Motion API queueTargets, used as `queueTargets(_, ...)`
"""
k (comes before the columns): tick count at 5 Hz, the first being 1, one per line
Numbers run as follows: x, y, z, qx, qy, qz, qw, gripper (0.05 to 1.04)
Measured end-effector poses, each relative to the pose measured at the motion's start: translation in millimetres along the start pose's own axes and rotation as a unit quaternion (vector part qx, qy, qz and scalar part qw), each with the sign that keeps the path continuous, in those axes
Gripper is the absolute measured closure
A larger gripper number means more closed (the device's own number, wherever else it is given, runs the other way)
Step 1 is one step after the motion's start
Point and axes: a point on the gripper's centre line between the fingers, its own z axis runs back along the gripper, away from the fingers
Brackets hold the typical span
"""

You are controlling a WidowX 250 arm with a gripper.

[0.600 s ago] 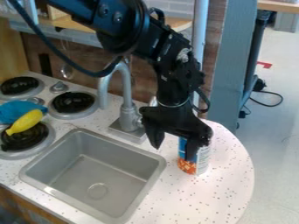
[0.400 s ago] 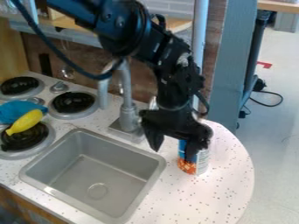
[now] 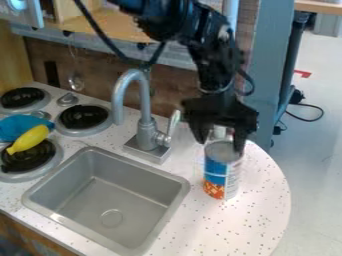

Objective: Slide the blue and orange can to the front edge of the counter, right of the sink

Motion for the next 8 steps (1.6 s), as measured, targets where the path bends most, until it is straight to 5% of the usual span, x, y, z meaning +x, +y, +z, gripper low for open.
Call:
queueTargets(4, 82, 6, -45, -0.010, -0.048, 0.034, 0.9982, 0.079)
queueTargets(8, 94, 5, -81, -0.003, -0.035, 0.027, 0.9990, 0.079)
